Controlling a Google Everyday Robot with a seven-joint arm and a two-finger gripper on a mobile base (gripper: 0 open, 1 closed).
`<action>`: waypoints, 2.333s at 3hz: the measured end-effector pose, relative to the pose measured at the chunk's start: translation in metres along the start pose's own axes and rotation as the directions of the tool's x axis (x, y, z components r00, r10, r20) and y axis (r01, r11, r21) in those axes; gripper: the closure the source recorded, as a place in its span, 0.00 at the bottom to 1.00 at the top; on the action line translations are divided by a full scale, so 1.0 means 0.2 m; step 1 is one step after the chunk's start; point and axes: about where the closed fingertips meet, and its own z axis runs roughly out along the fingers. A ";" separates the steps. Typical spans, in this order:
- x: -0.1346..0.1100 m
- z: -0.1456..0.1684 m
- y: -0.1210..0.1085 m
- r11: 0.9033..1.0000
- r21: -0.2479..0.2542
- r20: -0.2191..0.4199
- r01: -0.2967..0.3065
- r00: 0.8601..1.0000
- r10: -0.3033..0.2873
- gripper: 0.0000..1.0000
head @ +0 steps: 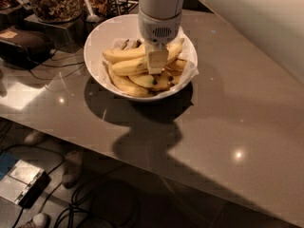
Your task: Pick banana from white bowl
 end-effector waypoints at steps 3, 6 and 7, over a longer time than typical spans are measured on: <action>0.00 -0.07 0.02 1.000 0.009 0.035 -0.016 0.999 0.016 1.00; 0.03 -0.34 0.35 0.986 0.026 0.351 -0.165 0.925 0.146 1.00; 0.11 -0.40 0.47 0.973 0.032 0.415 -0.230 0.888 0.197 1.00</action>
Offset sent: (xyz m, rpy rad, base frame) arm 0.0002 -0.0009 0.0006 -0.0014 -0.0031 -0.0009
